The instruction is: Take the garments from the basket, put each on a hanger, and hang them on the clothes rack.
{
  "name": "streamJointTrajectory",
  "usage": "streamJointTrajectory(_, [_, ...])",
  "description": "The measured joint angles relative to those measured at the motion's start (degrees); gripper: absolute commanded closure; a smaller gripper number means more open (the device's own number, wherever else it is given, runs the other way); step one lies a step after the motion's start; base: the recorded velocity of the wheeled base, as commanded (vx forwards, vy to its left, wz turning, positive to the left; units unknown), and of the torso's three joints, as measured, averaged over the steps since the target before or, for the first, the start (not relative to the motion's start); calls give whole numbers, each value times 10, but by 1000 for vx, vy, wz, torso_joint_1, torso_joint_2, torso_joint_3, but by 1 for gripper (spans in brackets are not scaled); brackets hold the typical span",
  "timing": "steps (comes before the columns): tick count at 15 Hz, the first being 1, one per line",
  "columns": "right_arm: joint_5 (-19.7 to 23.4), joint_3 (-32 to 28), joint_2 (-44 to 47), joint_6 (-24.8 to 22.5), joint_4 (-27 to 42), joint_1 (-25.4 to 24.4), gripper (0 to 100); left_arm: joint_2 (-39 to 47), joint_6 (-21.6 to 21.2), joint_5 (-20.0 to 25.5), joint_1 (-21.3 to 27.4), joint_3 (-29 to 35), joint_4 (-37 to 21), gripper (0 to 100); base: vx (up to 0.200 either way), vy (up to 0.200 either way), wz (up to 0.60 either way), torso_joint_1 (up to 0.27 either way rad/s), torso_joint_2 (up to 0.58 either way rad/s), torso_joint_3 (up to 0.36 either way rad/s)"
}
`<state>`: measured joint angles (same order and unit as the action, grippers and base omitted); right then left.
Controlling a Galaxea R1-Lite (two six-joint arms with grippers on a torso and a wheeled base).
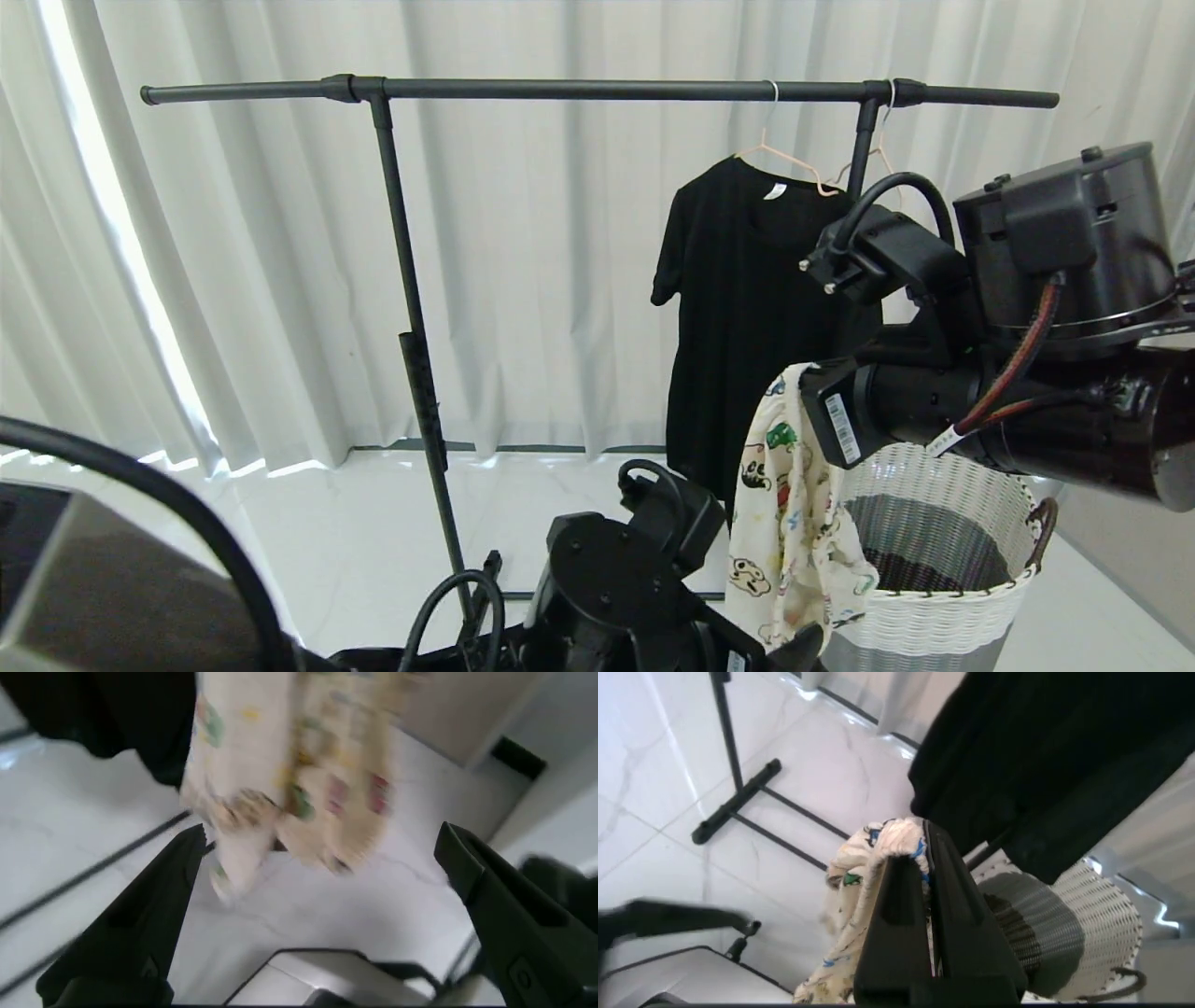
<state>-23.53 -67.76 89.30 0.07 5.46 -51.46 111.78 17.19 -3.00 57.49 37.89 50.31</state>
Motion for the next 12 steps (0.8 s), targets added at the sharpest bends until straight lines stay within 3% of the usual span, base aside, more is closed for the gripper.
streamJointTrajectory(3, [-1, -19, 5, 0, 15, -6, 100, 56, 71, -34, -14, 31, 1, 0, 0, 0, 0, 0, 0, 0])
streamJointTrajectory(5, [-1, -31, 7, 0, 29, -7, 100, 89, 88, -61, -16, 29, 2, 0, 0, 0, 0, 0, 0, 0])
streamJointTrajectory(8, [-1, -34, 15, 0, 30, 7, 100, 101, 87, -70, -15, -19, 2, 0, 0, 0, 0, 0, 0, 0])
streamJointTrajectory(12, [-1, -34, 32, 0, 31, 20, 100, 46, 61, -72, -30, -116, 3, 0, 0, 0, 0, 0, 0, 0])
